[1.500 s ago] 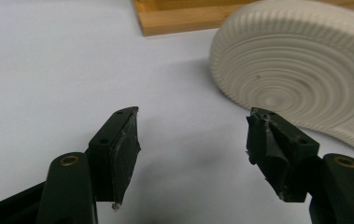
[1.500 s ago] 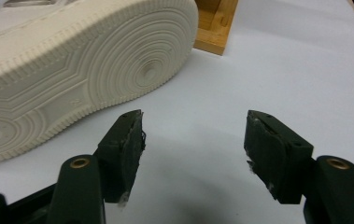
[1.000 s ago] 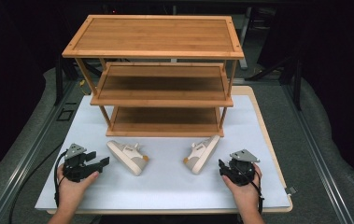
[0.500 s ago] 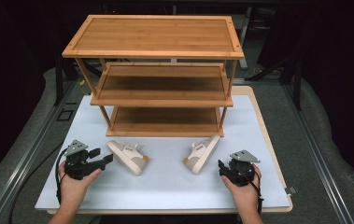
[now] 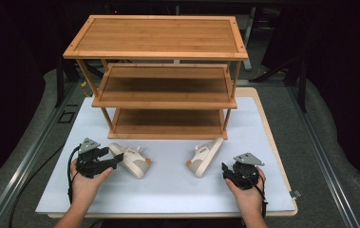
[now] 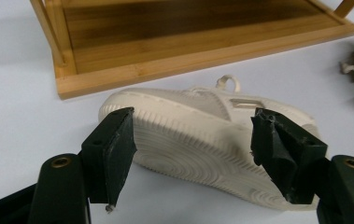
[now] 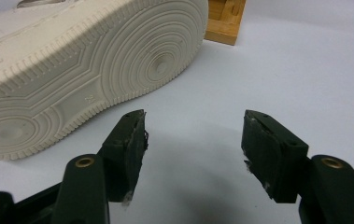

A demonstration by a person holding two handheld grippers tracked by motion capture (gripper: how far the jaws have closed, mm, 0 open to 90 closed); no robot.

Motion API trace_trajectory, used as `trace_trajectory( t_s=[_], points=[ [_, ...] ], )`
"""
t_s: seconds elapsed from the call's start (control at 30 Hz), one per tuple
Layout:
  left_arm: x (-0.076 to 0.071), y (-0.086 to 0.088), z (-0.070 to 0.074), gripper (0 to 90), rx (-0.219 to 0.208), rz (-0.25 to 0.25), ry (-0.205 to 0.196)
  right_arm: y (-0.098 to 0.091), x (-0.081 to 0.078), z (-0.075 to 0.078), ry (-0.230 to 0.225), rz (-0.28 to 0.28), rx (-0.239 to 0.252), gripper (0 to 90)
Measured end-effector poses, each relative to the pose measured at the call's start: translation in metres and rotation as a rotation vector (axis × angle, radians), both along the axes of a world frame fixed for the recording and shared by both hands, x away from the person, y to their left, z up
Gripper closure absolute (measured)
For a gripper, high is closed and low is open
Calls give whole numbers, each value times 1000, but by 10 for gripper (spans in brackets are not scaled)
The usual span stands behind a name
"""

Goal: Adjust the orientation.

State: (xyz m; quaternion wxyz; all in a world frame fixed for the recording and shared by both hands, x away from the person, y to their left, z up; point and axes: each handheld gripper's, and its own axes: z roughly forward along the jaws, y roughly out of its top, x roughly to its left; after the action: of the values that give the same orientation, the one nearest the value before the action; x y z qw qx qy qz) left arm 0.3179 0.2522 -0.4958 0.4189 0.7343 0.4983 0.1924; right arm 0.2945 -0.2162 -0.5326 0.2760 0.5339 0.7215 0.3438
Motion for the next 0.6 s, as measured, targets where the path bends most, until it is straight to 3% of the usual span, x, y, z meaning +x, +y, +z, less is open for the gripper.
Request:
trace_trajectory(
  t_s=[0.2, 0.4, 0.6],
  points=[
    [2, 3, -4, 289, 1, -6, 1, 0, 0, 0, 2, 1, 0, 397],
    [-5, 5, -4, 310, 12, -6, -6, -2, 0, 0, -1, 1, 8, 394],
    [-16, 17, -8, 320, -27, 8, 29, -3, -1, 0, -14, -10, 13, 392]
  ],
)
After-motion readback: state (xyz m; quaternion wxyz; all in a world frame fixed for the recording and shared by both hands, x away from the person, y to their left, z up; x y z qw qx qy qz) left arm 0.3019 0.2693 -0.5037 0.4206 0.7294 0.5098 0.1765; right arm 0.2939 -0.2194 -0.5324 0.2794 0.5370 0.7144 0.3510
